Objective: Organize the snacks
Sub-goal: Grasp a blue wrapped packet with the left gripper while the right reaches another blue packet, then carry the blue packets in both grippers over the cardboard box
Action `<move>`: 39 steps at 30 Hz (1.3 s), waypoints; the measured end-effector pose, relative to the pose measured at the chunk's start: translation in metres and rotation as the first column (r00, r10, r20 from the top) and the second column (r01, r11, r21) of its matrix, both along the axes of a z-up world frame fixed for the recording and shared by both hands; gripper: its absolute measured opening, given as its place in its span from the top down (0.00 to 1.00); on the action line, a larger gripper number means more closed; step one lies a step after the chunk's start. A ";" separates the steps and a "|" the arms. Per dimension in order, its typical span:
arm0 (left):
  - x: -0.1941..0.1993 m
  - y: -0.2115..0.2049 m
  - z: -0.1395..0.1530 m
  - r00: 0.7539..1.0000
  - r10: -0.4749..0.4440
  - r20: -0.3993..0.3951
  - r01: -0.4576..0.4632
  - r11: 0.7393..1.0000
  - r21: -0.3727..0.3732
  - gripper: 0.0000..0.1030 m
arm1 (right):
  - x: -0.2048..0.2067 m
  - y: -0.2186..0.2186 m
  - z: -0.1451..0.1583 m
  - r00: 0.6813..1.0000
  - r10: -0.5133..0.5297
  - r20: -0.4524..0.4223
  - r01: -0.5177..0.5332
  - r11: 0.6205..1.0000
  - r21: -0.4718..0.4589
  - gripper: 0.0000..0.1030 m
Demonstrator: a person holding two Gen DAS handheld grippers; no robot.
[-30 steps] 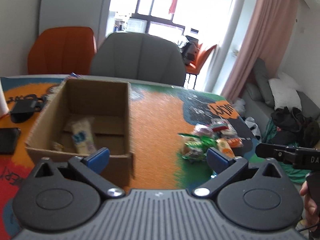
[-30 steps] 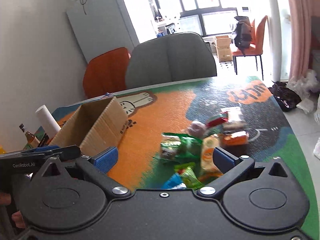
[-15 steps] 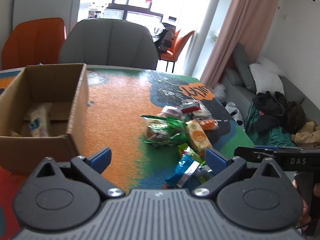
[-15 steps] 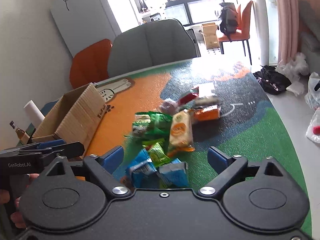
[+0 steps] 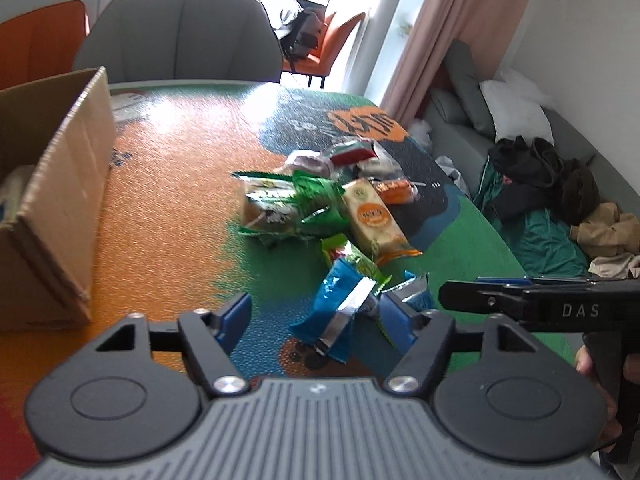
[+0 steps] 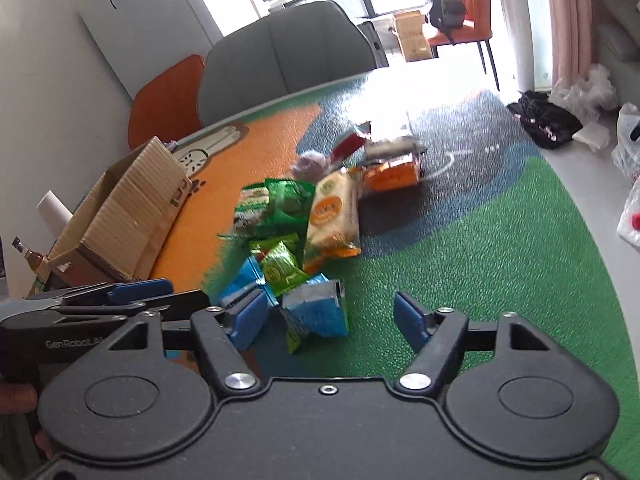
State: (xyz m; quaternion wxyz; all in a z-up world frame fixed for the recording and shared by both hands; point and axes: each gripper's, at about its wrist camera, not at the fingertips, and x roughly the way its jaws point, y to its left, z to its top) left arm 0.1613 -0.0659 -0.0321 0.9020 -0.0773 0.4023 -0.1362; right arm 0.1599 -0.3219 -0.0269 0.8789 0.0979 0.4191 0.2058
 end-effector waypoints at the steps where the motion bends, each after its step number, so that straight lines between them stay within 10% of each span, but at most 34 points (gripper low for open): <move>1: 0.002 -0.002 -0.002 1.000 -0.005 -0.003 0.005 1.000 0.000 0.35 | 0.001 0.000 -0.002 1.000 -0.001 -0.006 0.001 1.000 0.002 0.33; 9: 0.016 -0.011 -0.016 0.999 -0.038 -0.034 0.039 0.999 0.007 0.37 | 0.007 0.002 -0.015 0.999 0.012 -0.041 -0.011 1.000 0.014 0.37; 18: 0.020 -0.020 -0.027 0.997 -0.064 -0.035 0.064 0.998 0.002 0.72 | 0.010 0.006 -0.016 0.999 0.018 -0.048 -0.018 1.000 0.000 0.37; 25: 0.009 -0.007 -0.017 0.999 -0.041 -0.007 0.041 0.999 -0.008 0.74 | 0.011 0.021 -0.018 0.997 0.048 -0.052 -0.048 0.999 -0.007 0.41; 32: -0.003 0.007 -0.004 1.000 -0.018 0.021 0.018 1.000 -0.004 0.74 | 0.011 0.034 -0.021 0.997 0.064 -0.050 -0.065 0.998 -0.018 0.72; 39: -0.013 0.024 0.014 0.998 0.022 0.060 -0.022 1.000 -0.001 0.74 | 0.005 0.041 -0.005 0.997 0.073 0.016 -0.073 0.997 -0.014 0.80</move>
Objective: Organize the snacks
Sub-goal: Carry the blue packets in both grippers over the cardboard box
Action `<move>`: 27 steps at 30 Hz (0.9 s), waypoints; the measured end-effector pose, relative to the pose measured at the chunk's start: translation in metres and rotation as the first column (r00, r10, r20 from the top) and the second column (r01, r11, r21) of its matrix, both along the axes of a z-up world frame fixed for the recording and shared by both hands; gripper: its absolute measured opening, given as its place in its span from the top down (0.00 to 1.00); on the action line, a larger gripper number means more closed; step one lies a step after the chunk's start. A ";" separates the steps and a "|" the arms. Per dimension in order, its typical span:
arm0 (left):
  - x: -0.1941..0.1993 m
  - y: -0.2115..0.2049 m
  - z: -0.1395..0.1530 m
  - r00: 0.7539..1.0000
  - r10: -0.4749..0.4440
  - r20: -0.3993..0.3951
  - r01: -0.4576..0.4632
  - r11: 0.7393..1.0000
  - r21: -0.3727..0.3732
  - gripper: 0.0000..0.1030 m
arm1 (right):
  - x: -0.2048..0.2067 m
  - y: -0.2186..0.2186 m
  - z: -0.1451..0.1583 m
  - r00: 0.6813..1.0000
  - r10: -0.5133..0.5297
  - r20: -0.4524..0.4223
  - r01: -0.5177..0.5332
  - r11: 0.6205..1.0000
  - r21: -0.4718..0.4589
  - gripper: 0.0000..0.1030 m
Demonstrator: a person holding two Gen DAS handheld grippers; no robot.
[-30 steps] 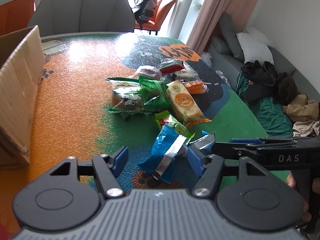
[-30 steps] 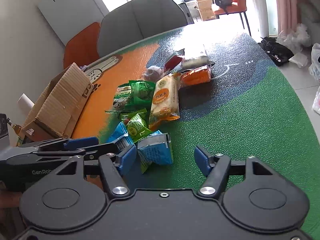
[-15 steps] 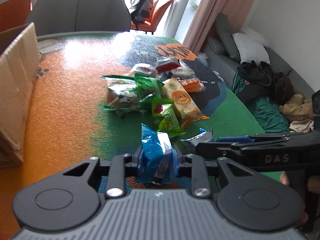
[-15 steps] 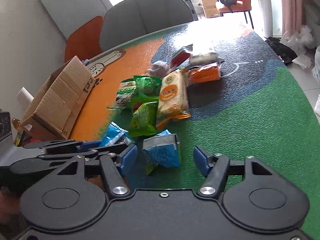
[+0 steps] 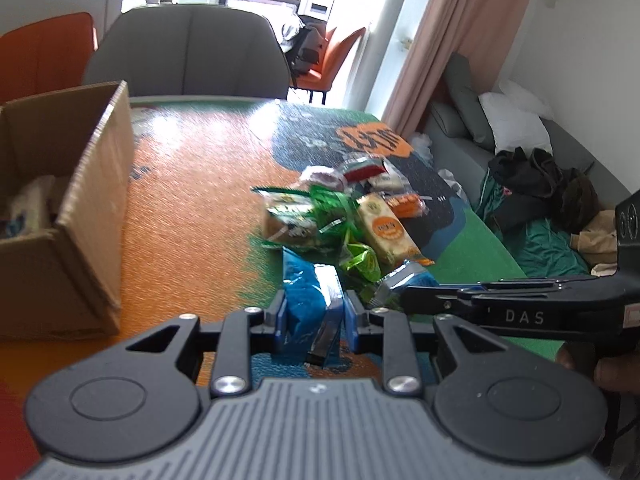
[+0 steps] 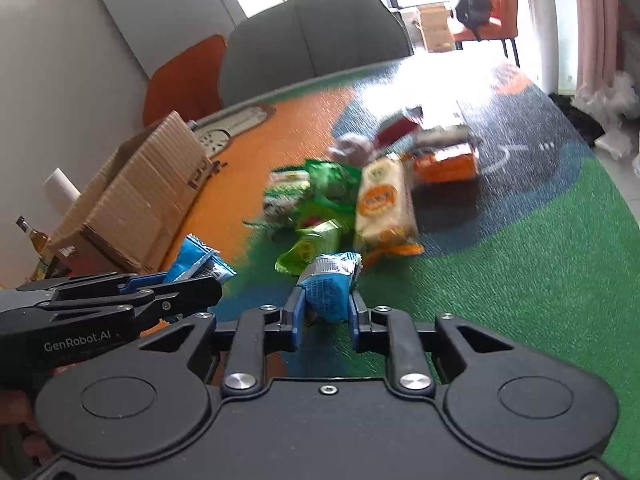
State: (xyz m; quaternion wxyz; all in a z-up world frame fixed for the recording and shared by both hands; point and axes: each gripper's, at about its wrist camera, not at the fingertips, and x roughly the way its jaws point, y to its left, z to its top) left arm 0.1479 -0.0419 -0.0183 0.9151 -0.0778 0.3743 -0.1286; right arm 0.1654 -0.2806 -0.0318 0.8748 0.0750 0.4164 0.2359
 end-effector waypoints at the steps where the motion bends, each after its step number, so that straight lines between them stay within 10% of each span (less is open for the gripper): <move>1: -0.002 0.003 0.003 1.000 0.005 0.008 -0.005 1.000 0.001 0.74 | 0.000 0.002 0.003 1.000 0.005 0.007 -0.005 1.000 0.003 0.81; 27: -0.031 0.079 0.068 0.972 0.184 0.146 -0.192 0.980 0.046 0.74 | 0.003 0.091 0.074 0.966 0.181 0.185 -0.189 0.982 0.026 0.81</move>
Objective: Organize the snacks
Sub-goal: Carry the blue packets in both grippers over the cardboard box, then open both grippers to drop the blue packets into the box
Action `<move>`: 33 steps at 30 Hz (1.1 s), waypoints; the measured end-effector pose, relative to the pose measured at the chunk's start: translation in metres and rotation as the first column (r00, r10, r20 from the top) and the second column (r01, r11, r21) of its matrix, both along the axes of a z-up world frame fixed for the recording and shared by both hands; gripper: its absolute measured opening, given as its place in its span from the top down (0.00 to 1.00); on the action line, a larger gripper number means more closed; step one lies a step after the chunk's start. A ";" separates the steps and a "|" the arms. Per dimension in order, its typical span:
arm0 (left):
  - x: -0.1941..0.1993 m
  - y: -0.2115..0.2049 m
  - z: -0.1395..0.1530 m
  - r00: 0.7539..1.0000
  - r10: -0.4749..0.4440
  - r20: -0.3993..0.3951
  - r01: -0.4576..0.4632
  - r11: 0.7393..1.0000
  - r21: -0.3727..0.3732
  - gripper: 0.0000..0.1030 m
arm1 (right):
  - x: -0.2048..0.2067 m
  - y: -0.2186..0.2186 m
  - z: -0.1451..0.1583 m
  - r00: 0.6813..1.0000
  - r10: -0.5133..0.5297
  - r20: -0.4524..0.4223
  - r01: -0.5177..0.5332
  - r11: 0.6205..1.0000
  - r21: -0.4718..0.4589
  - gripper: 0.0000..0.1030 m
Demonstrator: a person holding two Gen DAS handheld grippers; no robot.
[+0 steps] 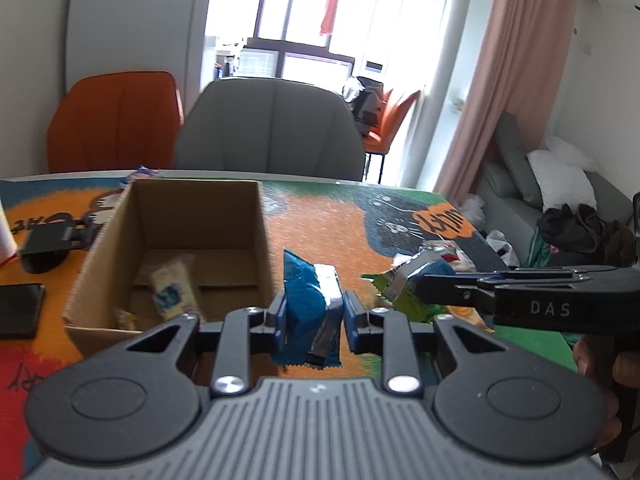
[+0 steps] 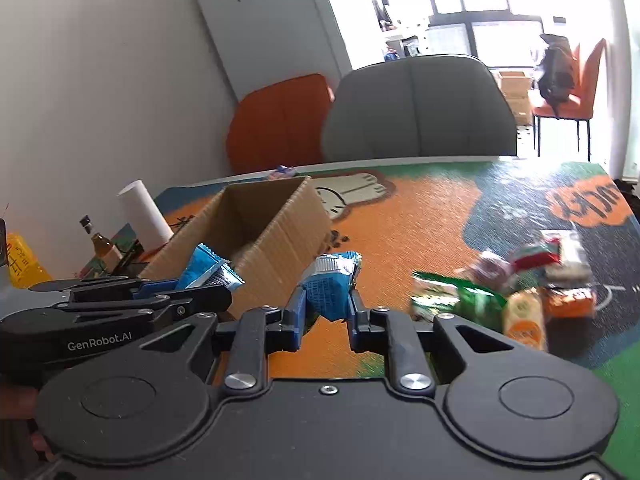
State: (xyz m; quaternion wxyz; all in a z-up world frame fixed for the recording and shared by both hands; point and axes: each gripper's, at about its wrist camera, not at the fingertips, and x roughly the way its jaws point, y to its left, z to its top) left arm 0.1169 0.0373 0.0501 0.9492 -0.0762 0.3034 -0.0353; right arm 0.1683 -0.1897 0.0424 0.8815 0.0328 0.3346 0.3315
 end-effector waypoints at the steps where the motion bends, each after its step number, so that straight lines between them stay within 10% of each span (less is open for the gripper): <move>1: -0.001 0.004 0.001 1.000 0.008 0.001 -0.008 1.000 0.001 0.74 | -0.001 0.003 0.001 1.000 0.007 0.004 -0.007 1.000 0.000 0.81; 33: 0.005 0.095 -0.006 0.973 0.229 -0.042 -0.229 0.973 -0.016 0.59 | 0.012 0.096 0.017 0.991 0.131 0.039 -0.130 0.991 -0.020 0.81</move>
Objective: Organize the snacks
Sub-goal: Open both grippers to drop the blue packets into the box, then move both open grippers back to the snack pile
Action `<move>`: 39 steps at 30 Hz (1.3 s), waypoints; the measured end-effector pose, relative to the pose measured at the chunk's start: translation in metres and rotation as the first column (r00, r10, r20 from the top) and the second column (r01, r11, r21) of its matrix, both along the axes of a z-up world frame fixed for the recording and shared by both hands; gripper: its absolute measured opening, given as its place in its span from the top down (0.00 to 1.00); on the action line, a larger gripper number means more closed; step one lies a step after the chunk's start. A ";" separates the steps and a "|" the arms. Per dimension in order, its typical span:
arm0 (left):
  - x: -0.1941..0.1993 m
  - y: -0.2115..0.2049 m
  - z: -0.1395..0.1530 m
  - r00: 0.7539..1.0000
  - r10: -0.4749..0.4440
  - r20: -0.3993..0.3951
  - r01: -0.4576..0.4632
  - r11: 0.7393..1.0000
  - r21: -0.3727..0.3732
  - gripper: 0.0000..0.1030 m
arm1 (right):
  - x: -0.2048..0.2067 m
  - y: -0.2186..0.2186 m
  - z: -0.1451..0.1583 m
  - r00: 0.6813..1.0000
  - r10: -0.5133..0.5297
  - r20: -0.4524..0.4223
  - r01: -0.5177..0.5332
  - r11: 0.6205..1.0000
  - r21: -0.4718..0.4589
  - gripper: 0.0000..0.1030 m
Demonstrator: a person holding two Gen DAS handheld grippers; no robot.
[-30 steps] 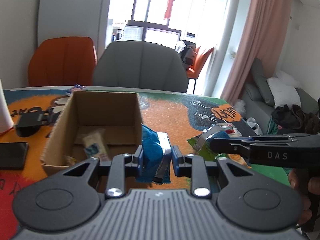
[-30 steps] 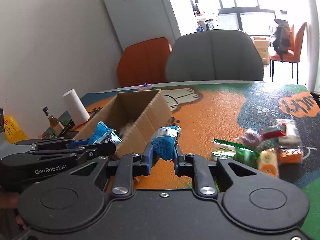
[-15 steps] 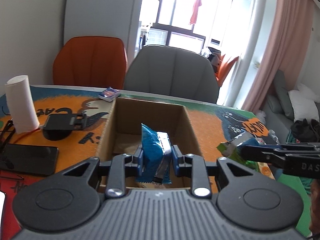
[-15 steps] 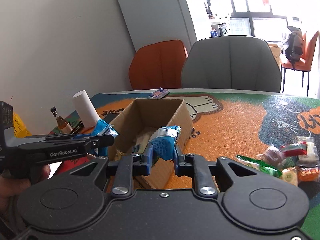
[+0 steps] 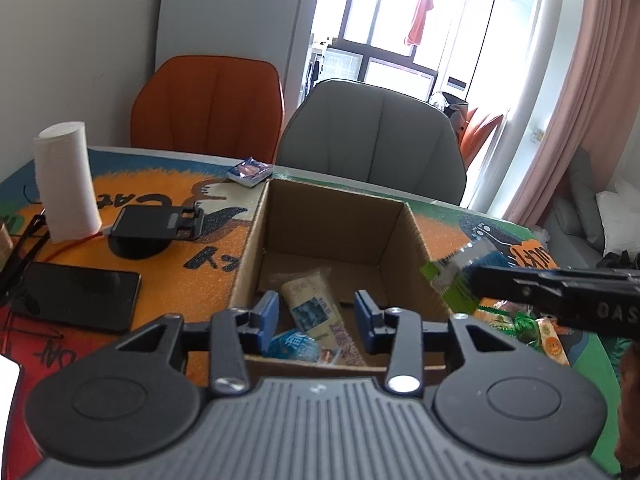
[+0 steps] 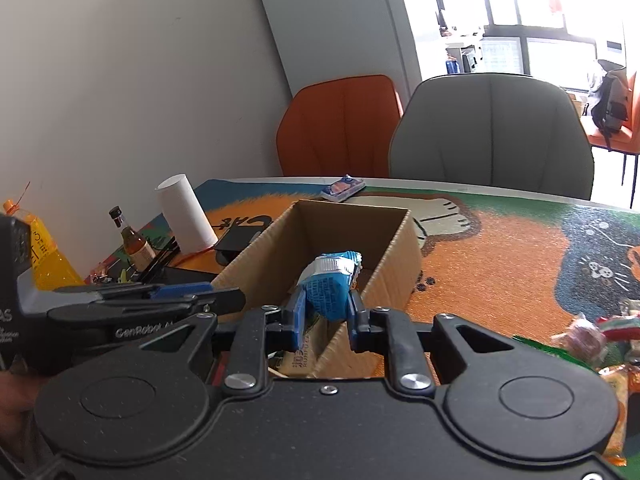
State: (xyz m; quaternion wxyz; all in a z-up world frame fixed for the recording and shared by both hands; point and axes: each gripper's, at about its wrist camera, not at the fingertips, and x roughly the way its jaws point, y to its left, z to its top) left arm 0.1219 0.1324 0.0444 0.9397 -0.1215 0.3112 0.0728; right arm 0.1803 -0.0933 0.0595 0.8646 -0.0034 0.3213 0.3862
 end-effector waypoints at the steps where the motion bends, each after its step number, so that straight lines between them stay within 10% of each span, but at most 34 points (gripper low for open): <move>1: -0.002 0.000 0.000 1.000 0.004 -0.002 -0.004 1.000 -0.002 0.57 | 0.001 0.002 0.000 1.000 0.003 -0.003 -0.003 1.000 0.001 0.81; 25: -0.019 -0.023 0.001 1.000 -0.003 -0.006 0.003 1.000 0.015 0.08 | -0.007 -0.040 -0.004 0.995 -0.098 0.004 0.098 0.994 -0.041 0.44; 39: -0.011 -0.079 0.000 0.993 -0.115 0.004 0.115 0.993 -0.007 0.00 | -0.018 -0.116 -0.006 0.972 -0.235 0.003 0.235 0.972 -0.026 0.04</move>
